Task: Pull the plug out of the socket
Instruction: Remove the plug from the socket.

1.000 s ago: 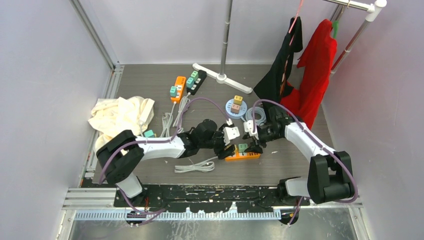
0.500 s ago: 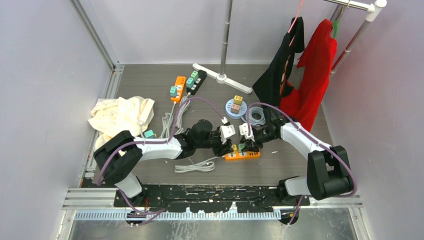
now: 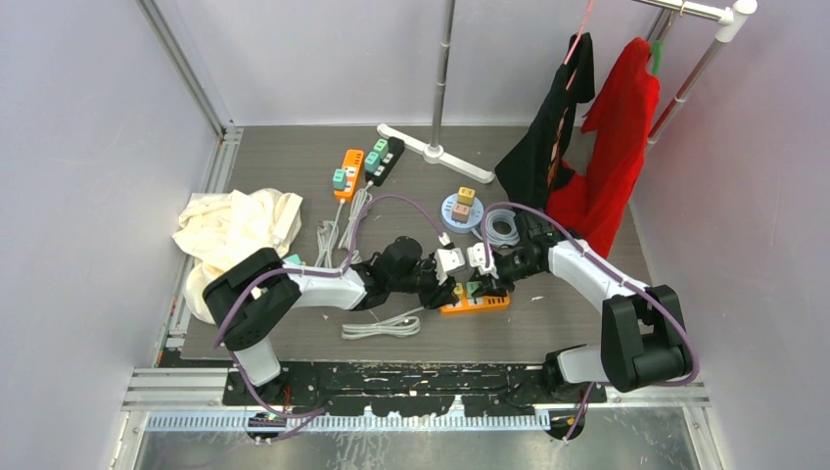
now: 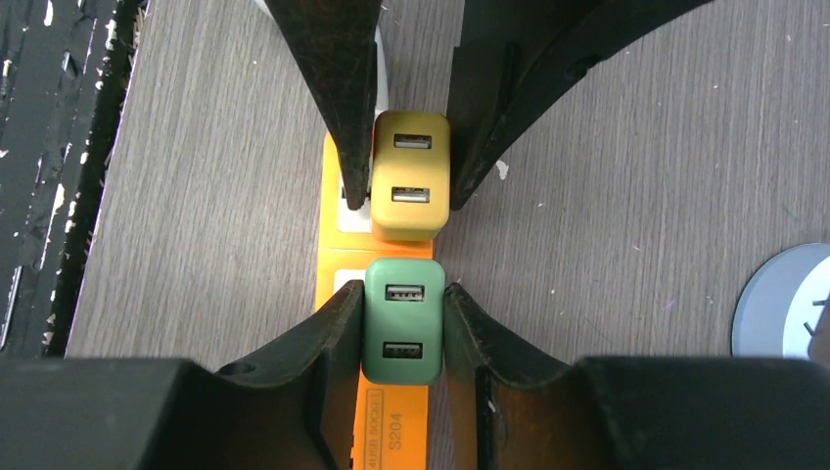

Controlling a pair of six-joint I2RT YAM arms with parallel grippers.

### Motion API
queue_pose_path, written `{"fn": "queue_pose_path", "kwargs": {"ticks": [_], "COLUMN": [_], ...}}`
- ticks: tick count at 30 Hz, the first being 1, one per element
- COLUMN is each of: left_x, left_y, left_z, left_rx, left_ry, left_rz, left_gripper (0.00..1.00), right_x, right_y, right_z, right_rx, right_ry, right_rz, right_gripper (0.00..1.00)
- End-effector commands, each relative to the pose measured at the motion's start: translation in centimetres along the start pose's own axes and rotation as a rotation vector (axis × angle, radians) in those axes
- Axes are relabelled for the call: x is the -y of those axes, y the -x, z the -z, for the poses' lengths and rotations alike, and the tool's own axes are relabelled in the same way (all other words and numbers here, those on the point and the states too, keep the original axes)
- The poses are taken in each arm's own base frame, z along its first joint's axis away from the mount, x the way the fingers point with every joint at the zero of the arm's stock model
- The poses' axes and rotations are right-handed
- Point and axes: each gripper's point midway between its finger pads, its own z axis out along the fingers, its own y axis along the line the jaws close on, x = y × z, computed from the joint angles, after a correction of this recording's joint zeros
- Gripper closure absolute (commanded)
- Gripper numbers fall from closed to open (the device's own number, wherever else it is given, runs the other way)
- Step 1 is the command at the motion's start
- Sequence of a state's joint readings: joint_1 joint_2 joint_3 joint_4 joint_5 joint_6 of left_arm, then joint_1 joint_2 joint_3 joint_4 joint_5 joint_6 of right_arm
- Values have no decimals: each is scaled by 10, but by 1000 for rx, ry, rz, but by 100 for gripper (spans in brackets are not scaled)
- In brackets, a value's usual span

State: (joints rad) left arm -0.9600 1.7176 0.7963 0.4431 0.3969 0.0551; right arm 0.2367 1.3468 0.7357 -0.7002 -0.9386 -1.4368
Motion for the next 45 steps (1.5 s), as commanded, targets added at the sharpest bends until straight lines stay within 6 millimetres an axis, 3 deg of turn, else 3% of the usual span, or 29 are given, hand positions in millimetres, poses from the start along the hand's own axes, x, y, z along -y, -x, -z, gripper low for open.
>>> {"fn": "queue_pose_path", "kwargs": {"ticks": [1, 8, 10, 16, 21, 24, 26, 28, 32, 34, 37, 41, 45], "left_x": [-1, 0, 1, 1, -3, -5, -4, -3, -3, -4, -5, -6, -7], "left_y": [37, 29, 24, 2, -12, -13, -14, -15, -18, -19, -22, -24, -23], "left_z": [-8, -10, -10, -7, -3, -3, -3, -3, 0, 1, 3, 4, 3], "left_rx": [110, 82, 70, 5, -27, -32, -37, -40, -49, -48, -50, -55, -55], "left_ry": [-30, -43, -47, -37, -11, -4, -6, -9, -3, 7, 19, 26, 26], "left_rz": [-25, -18, -20, -34, -43, -50, -52, -53, -47, -45, -43, -47, -51], "left_gripper": [64, 96, 100, 100, 100, 100, 100, 100, 100, 100, 100, 100, 100], "right_x": [-3, -3, 4, 25, -6, -31, -36, -26, 23, 38, 45, 17, -13], "right_y": [2, 4, 7, 1, -20, -20, -13, -2, 13, 10, -4, -20, -17], "right_z": [-2, -2, -2, 7, 16, 11, 0, -8, -2, 7, 22, 25, 6], "right_rx": [6, 15, 26, -2, -105, -103, -87, -51, -1, -8, -39, -98, -83], "right_ry": [11, 9, -14, -94, 38, 127, 152, 113, -56, -99, -128, -43, 50], "right_rz": [36, 38, 23, 15, 153, 191, 220, 182, 84, 86, 92, 147, 196], "right_gripper": [75, 86, 90, 99, 99, 99, 99, 99, 99, 99, 99, 99, 99]}}
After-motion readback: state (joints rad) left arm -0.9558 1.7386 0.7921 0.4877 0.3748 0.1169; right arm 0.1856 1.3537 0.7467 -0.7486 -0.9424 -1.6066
